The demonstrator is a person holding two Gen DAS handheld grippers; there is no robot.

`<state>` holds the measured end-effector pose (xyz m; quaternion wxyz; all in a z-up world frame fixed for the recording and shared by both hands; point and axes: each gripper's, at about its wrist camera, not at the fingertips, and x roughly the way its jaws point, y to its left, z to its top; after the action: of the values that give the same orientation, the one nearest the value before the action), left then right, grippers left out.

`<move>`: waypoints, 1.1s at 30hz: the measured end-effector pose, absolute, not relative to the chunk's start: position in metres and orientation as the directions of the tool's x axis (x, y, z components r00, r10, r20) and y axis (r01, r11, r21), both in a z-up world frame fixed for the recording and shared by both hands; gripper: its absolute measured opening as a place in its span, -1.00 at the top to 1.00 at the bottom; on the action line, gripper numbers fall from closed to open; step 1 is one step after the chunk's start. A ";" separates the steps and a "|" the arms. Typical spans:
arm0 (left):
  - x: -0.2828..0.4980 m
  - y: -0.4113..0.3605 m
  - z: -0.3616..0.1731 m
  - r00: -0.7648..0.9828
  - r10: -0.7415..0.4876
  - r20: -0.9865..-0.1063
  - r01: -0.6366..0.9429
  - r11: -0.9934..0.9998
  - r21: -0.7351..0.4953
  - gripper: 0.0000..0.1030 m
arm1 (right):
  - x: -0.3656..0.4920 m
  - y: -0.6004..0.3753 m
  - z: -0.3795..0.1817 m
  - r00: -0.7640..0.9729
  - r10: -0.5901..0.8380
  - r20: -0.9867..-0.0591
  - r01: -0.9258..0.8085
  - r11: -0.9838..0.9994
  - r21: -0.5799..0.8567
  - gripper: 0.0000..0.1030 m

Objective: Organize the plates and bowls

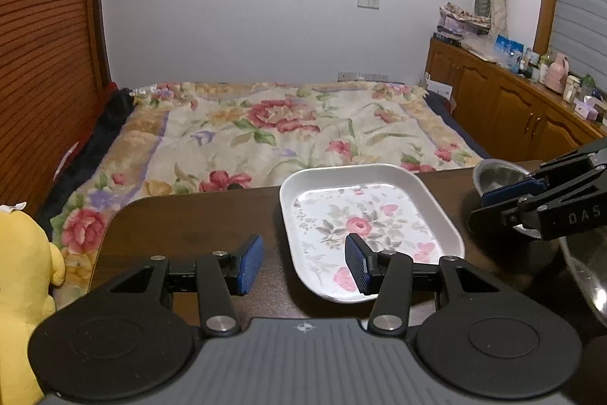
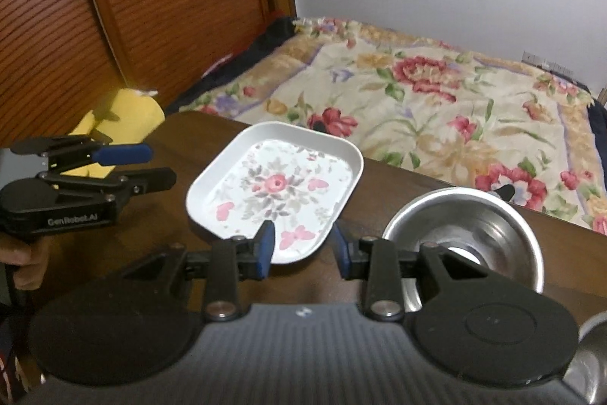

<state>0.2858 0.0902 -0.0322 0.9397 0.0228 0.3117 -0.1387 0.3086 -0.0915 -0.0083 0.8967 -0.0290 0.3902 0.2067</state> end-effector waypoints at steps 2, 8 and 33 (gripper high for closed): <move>0.291 0.091 -0.036 0.762 -0.244 -0.600 0.276 0.960 -0.040 0.01 | 0.316 -0.090 -0.011 0.597 0.343 -0.725 -0.393 0.913 0.108 0.33; 0.304 0.096 -0.047 0.742 -0.252 -0.621 0.271 0.960 -0.066 0.06 | 0.335 -0.086 -0.021 0.566 0.330 -0.756 -0.387 0.916 0.110 0.33; 0.327 0.091 -0.067 0.702 -0.254 -0.665 0.265 0.960 -0.087 0.49 | 0.360 -0.082 -0.044 0.515 0.289 -0.807 -0.395 0.916 0.076 0.51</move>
<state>0.3272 0.0912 -0.0671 0.9226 0.0076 0.3592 -0.1406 0.3599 -0.0822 -0.0443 0.8682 -0.0584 0.4516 0.1970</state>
